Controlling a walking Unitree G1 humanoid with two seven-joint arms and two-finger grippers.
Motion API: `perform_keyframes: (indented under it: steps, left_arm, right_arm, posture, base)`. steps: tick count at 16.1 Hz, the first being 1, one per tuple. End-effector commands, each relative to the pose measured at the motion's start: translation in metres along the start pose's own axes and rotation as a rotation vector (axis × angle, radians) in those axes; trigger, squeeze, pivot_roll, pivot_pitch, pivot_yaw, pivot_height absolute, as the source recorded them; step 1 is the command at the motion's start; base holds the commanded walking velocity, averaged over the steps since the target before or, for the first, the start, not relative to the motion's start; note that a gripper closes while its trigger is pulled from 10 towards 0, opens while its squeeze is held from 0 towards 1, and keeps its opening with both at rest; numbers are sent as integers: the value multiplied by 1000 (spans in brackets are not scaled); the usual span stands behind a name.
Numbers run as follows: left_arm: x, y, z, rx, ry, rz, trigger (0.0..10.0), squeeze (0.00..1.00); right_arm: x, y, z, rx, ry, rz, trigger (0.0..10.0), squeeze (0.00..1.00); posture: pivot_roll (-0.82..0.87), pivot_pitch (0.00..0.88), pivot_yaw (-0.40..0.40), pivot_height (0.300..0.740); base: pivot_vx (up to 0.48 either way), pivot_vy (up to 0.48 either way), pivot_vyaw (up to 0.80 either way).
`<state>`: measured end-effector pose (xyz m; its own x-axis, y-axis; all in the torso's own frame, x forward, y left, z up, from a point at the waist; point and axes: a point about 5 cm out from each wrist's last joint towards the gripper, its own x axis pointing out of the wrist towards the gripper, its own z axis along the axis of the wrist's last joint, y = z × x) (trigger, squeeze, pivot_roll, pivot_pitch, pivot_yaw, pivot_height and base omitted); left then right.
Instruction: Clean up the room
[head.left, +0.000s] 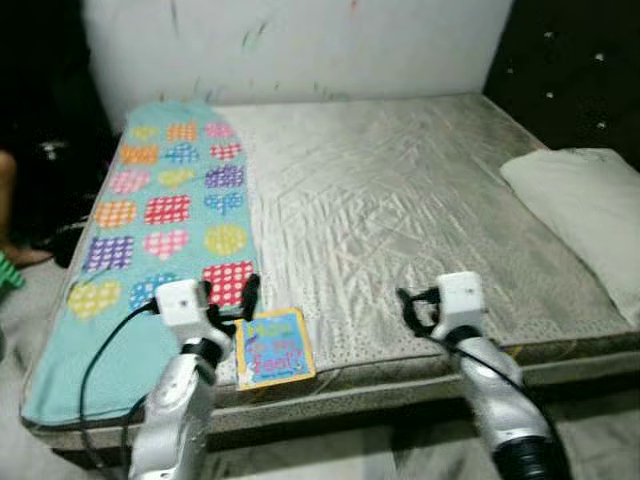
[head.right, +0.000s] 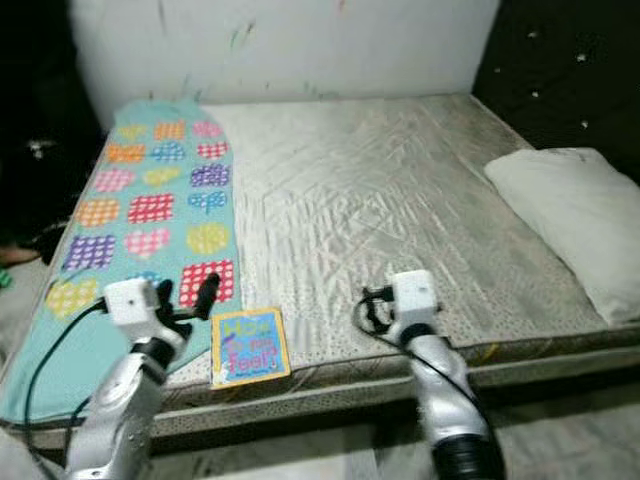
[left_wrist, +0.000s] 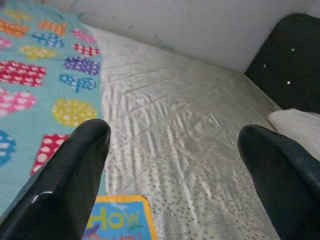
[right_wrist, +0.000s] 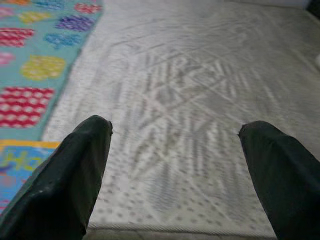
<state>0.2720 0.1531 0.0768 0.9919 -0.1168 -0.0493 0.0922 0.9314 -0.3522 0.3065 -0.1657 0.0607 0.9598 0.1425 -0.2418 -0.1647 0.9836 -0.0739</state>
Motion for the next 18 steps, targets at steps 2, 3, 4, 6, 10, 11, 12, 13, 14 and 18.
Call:
perform_keyframes:
  steps: [2, 3, 4, 6, 10, 11, 12, 13, 14, 18]
  left_arm:
    - [0, -4, 4, -2, -24, -34, 10000, 0]
    - [0, -4, 4, -1, -25, -37, 10000, 0]
    - [0, -4, 4, -1, -24, -38, 10000, 0]
    - [0, -4, 4, 1, -24, -39, 10000, 0]
    - [1, -4, 4, 5, -23, -42, 10000, 0]
    - [1, -4, 4, 7, -23, -42, 10000, 0]
    - [1, -4, 4, 4, -27, -49, 10000, 0]
    - [1, -5, 4, 6, -26, -50, 10000, 0]
    - [1, -5, 4, 7, -25, -49, 10000, 0]
    - [1, -4, 4, 9, -25, -48, 10000, 0]
  right_arm:
    - [0, -5, 3, -6, -8, -9, 10000, 0]
    - [0, -5, 3, -6, -9, -9, 10000, 0]
    - [0, -5, 3, -6, -8, -9, 10000, 0]
    - [0, -5, 3, -4, -8, -10, 10000, 0]
    - [0, -5, 3, -1, -7, -11, 10000, 0]
    - [0, -5, 3, -1, -7, -11, 10000, 0]
    - [0, -5, 3, -1, -7, -11, 10000, 0]
    - [1, -5, 3, -1, -6, -11, 10000, 0]
    - [1, -5, 3, 0, -6, -11, 10000, 0]
    - [1, -5, 3, -1, -5, -10, 10000, 0]
  posture:
    - [-68, 0, -13, 740]
    - [-68, 0, -13, 740]
    - [-69, 0, -12, 740]
    - [-69, 0, -11, 740]
    - [-68, 0, -12, 740]
    - [-68, 0, -12, 740]
    - [-68, 0, -11, 740]
    - [-68, 0, -11, 740]
    - [-68, 0, -11, 740]
    - [-68, 0, -11, 740]
  base:
    - [0, 0, 0]
    - [0, 0, 0]
    - [0, 0, 0]
    - [0, 0, 0]
    - [0, 0, 0]
    - [0, 0, 0]
    - [251, 0, 0]
    - [326, 0, 0]
    - [334, 0, 0]
    - [318, 0, 0]
